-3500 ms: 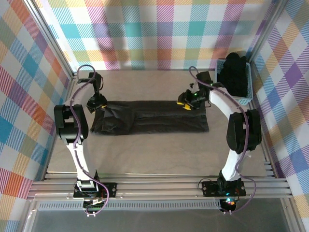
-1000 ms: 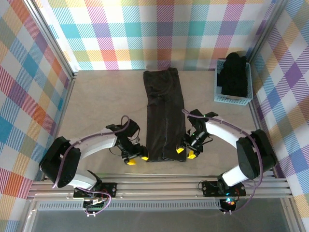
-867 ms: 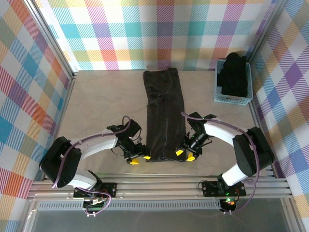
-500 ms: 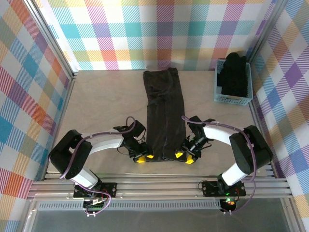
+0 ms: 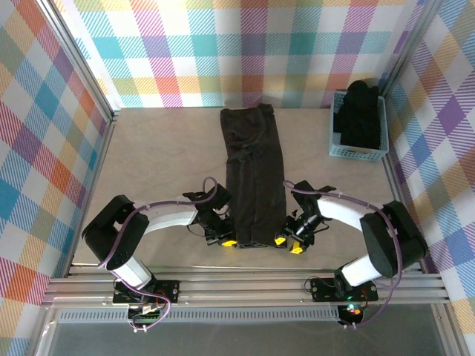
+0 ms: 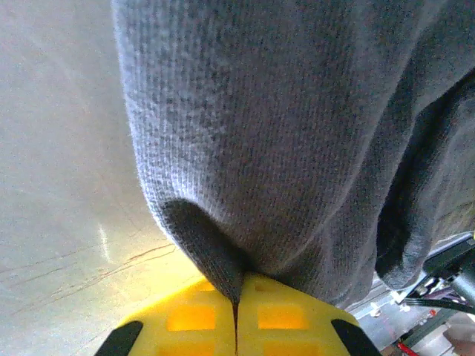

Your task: Fold and stack the t-shirts

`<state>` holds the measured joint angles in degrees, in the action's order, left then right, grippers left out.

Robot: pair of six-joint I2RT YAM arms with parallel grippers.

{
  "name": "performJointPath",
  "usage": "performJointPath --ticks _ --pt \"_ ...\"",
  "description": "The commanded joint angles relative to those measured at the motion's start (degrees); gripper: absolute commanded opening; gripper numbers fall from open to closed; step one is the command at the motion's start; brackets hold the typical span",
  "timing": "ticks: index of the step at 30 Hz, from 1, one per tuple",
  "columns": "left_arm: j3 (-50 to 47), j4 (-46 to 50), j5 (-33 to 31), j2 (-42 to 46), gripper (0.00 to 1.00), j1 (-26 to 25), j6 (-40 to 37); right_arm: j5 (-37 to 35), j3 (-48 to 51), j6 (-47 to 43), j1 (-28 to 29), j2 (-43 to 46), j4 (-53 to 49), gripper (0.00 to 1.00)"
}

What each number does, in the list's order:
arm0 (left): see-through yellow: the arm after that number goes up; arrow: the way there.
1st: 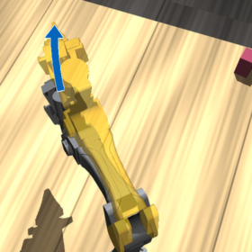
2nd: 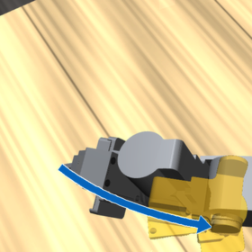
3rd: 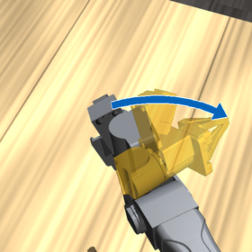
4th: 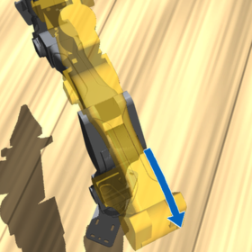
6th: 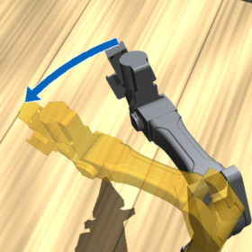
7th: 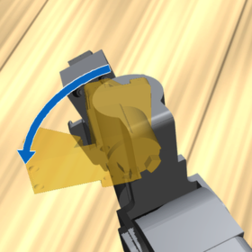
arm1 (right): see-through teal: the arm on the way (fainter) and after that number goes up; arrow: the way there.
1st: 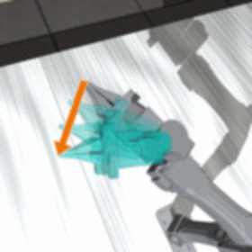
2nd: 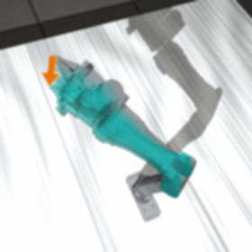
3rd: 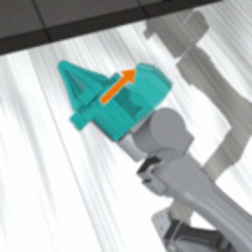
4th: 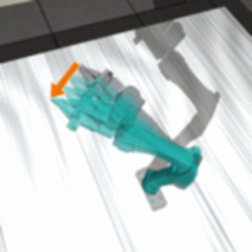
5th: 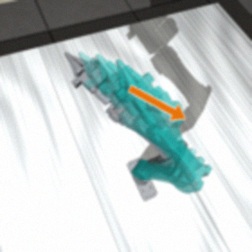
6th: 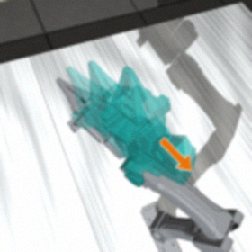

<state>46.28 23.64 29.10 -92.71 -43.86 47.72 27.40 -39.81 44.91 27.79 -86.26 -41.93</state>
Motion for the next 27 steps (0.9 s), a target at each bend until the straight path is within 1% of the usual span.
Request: performJointPath --ticks 1,5,7,9,10,11,16,19,24,27 --pt "-0.94 1.28 1.12 2.41 0.03 -0.71 -2.13 1.12 -2.14 1.39 1.02 -3.14 3.15 0.45" --pt "-2.63 1.61 1.21 3.87 0.01 -0.72 -2.03 -0.46 -3.32 2.59 2.26 -4.97 3.75 0.26" --pt "-3.33 1.86 1.26 4.74 0.0 -0.71 -2.07 -2.12 -3.51 2.84 2.4 -3.95 3.53 0.17" --pt "-4.08 2.39 1.52 5.64 0.0 -0.79 -2.36 -3.71 -4.05 2.67 2.62 -2.22 2.21 0.06" --pt "-4.47 2.52 1.73 6.08 0.0 -0.8 -2.35 -4.23 -4.21 2.52 2.75 -1.24 1.48 0.02" --pt "-4.97 2.55 2.14 6.65 0.0 -0.85 -2.25 -4.49 -4.31 2.24 2.88 -0.24 0.31 0.0" --pt "-6.54 2.4 6.39 8.04 0.0 -1.62 -3.12 -2.34 -3.26 0.37 4.02 3.77 -6.11 0.0" --pt "-6.82 2.93 7.61 9.04 0.0 -2.09 -3.44 -0.31 -2.18 0.6 4.2 7.17 -8.51 0.0" --pt "-5.09 3.65 6.22 12.31 0.0 -2.02 -1.79 1.53 -3.95 1.58 4.25 8.96 -9.42 0.0" --pt "-2.04 5.73 2.28 15.42 0.0 -1.94 -0.79 -1.27 -8.63 1.42 3.29 8.96 -12.17 0.0"
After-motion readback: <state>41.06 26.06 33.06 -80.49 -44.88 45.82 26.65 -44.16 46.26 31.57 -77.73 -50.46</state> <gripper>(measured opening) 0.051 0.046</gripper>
